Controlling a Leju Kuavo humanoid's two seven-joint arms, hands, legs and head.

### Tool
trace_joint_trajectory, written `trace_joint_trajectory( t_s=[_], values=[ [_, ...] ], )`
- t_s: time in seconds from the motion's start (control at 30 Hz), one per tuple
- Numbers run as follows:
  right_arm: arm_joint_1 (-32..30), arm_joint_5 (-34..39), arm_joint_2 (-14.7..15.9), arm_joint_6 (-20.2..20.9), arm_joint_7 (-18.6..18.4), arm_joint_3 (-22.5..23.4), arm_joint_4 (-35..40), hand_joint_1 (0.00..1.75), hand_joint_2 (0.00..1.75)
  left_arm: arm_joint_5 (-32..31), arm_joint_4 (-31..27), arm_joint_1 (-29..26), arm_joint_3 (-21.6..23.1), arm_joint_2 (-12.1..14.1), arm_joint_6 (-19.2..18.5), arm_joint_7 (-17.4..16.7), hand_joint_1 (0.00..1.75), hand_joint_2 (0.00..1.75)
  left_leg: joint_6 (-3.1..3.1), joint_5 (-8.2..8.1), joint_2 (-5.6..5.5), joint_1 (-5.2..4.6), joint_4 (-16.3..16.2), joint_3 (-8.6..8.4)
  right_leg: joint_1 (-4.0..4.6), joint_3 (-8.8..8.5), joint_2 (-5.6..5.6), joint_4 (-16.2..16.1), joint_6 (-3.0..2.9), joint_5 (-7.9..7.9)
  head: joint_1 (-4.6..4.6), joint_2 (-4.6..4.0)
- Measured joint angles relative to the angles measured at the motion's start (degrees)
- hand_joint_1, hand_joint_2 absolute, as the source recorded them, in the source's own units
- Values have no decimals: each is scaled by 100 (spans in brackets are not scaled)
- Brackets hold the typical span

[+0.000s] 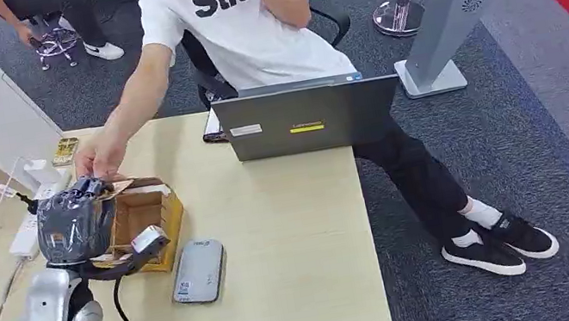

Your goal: Pass the card to the sensor for recognition and then transmit it.

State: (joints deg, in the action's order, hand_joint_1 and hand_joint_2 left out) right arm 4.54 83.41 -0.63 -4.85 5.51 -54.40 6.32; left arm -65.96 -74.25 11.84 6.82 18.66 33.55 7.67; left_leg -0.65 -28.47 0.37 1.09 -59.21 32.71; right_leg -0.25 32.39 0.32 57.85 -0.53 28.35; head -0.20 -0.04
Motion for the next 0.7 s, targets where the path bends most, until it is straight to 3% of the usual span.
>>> trace_joint_trajectory(
  t_s=[0.3, 0.47, 0.7],
  values=[
    [34, 2, -2, -83, -77, -140, -11, 0, 175, 334, -570, -767, 595, -439, -440, 389, 175, 175, 2, -3, 0, -1, -1, -1, -1, -1, -2, -5, 2, 1, 0, 0],
    [41, 4, -2, -81, -74, -181, -24, 0, 175, 262, -515, -782, 891, -546, -911, 330, 175, 175, 2, -2, -1, 1, -1, -4, 1, -4, -3, -3, 1, 0, 0, 0],
    [44, 4, -2, -81, -77, -186, -31, 0, 175, 253, -428, -781, 1058, -629, -953, 330, 175, 175, 2, -2, -1, 2, 0, -4, 2, -5, -3, -3, 0, 0, 0, 0]
  ],
)
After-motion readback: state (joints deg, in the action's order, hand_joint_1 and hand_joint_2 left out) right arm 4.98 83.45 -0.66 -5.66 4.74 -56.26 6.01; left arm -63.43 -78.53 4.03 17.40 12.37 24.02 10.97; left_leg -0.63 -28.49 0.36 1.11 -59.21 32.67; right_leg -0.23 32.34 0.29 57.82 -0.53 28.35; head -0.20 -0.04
